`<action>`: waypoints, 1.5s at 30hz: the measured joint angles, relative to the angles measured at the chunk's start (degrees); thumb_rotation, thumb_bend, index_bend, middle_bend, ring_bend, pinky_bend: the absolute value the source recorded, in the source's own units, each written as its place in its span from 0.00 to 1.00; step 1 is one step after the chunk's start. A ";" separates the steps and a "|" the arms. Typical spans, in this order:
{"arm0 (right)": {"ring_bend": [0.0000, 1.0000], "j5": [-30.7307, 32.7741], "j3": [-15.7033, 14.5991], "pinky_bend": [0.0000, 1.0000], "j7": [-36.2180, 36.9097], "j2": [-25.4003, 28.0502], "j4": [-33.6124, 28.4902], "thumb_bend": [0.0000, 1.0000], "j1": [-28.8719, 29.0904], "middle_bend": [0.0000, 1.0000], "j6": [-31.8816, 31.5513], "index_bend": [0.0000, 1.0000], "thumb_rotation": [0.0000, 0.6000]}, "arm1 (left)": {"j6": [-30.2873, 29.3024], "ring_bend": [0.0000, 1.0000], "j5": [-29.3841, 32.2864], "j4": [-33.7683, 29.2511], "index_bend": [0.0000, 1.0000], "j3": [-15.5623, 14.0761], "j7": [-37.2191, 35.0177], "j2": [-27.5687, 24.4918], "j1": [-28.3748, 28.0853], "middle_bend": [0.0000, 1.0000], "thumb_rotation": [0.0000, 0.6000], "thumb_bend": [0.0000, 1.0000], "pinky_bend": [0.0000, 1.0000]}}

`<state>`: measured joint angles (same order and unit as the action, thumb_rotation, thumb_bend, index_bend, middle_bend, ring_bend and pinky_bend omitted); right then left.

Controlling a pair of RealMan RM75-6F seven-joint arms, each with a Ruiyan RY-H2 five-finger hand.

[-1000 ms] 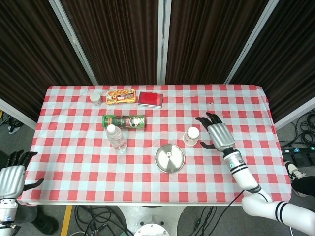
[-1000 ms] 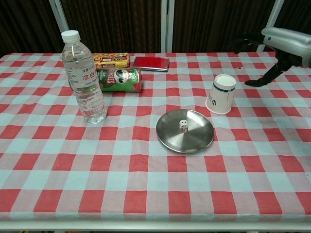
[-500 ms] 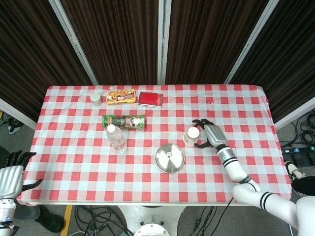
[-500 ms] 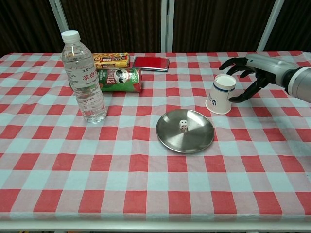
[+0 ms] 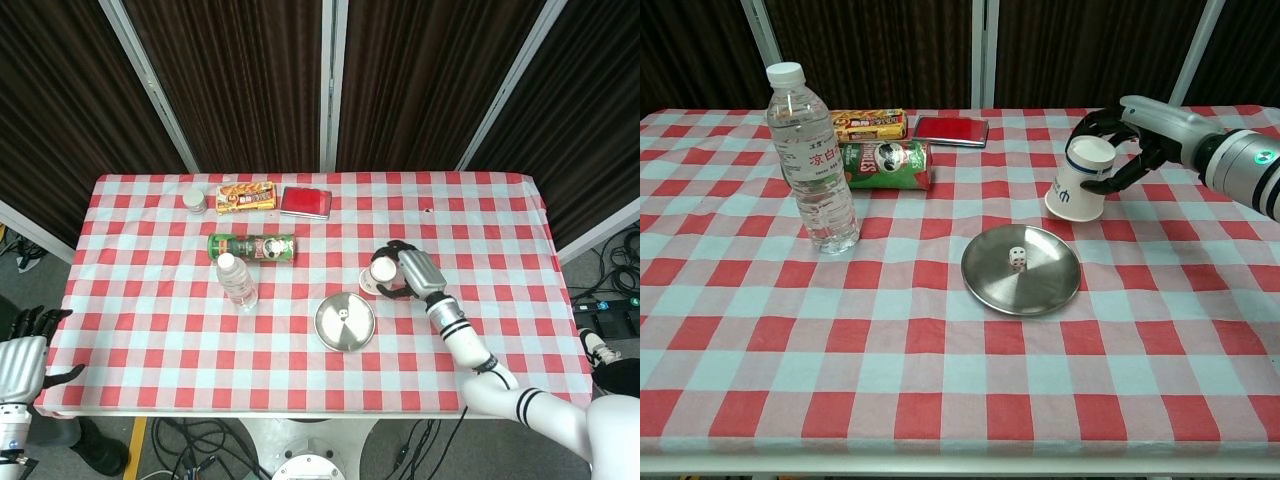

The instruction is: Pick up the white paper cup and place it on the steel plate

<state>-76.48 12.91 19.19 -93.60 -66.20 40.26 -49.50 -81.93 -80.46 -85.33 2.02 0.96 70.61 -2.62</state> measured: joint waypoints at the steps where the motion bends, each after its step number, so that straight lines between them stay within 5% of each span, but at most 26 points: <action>1: 0.15 -1.30 -0.44 0.20 0.94 0.56 -1.25 0.29 -0.24 0.36 -0.82 0.54 1.00 | -0.04 0.10 -0.03 0.00 0.20 0.02 -0.03 0.04 -0.01 0.19 1.00 0.07 0.08; 11: 0.15 -9.36 -6.67 0.20 4.16 1.76 -6.31 0.29 -0.26 0.34 -2.48 0.55 1.00 | -0.27 0.10 -0.03 0.13 0.20 -0.04 -0.11 0.21 0.16 0.19 1.00 0.07 0.08; 23: 0.15 -9.22 -7.23 0.20 3.17 -3.83 -0.07 0.29 1.64 0.34 -1.44 0.55 1.00 | -0.15 0.10 -0.02 0.52 0.20 -0.16 -0.46 0.50 0.27 0.19 1.00 0.07 0.08; 31: 0.15 -13.45 -10.60 0.20 8.30 -1.20 -2.69 0.30 1.82 0.34 -2.93 0.55 1.00 | -0.05 0.10 -0.21 0.41 0.20 -0.10 -0.08 0.46 0.06 0.19 1.00 0.07 0.08; 39: 0.15 -10.60 -8.58 0.20 4.72 -4.17 3.28 0.30 2.50 0.34 -2.36 0.55 1.00 | -0.24 0.10 0.18 0.18 0.20 -0.09 0.02 0.33 0.35 0.19 1.00 0.07 0.08; 45: 0.15 -14.28 -11.09 0.20 9.38 -2.29 0.80 0.30 3.12 0.34 -2.80 0.55 1.00 | -0.02 0.10 0.09 0.28 0.20 -0.06 0.20 0.45 0.16 0.19 1.00 0.07 0.08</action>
<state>-90.75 1.82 28.57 -95.89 -65.40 43.38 -52.29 -81.95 -80.37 -85.05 1.95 1.16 71.06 -2.46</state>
